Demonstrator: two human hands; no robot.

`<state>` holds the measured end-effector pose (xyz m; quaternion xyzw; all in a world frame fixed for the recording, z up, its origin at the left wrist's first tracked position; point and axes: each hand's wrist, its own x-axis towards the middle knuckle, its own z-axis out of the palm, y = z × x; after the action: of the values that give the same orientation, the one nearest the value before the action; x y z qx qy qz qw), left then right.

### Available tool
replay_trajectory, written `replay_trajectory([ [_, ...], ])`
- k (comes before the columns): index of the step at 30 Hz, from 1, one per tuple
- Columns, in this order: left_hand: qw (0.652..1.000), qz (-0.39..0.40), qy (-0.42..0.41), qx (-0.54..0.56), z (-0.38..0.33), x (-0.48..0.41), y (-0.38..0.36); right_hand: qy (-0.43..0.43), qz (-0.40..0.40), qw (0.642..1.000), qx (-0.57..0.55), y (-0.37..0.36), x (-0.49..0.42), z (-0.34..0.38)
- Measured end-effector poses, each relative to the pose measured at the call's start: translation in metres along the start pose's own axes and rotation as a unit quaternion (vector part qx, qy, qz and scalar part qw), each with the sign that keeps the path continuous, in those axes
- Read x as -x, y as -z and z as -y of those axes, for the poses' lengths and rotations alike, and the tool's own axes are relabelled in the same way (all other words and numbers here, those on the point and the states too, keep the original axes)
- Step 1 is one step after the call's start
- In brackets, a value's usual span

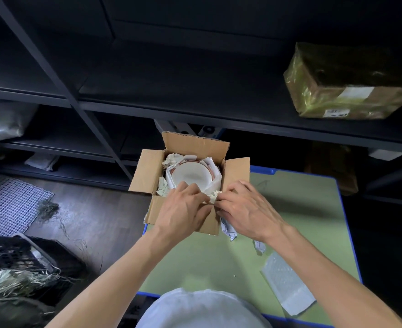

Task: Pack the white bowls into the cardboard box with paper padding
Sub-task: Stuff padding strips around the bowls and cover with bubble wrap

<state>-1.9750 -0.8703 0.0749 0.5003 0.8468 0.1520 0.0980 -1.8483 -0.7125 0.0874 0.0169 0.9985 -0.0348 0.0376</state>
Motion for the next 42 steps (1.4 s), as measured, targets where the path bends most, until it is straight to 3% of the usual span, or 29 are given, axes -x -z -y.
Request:
replay_trajectory([
  [7,0.996,0.052,-0.024,-0.069,-0.008,-0.007,0.003,0.001,-0.002,1.000,-0.007,-0.004,-0.005,0.002],
  [15,1.000,-0.020,0.002,0.024,-0.028,-0.001,0.008,-0.011,-0.159,0.986,-0.051,0.002,0.026,-0.015],
  [20,0.997,-0.038,-0.030,0.065,-0.057,0.014,-0.002,-0.047,-0.168,0.983,-0.059,0.003,0.045,-0.030],
  [24,0.994,0.009,-0.049,0.101,-0.087,0.023,-0.020,-0.065,-0.162,0.982,-0.066,-0.005,0.058,-0.039],
  [29,0.991,0.079,-0.045,0.098,-0.108,0.011,-0.050,-0.092,-0.093,0.988,-0.081,-0.026,0.067,-0.056],
  [34,0.988,0.152,0.033,-0.027,-0.110,-0.022,-0.079,-0.137,0.001,0.982,-0.128,-0.051,0.059,-0.078],
  [42,0.975,0.193,0.108,0.011,-0.117,-0.024,-0.124,-0.100,0.096,0.980,-0.145,-0.086,0.017,-0.107],
])
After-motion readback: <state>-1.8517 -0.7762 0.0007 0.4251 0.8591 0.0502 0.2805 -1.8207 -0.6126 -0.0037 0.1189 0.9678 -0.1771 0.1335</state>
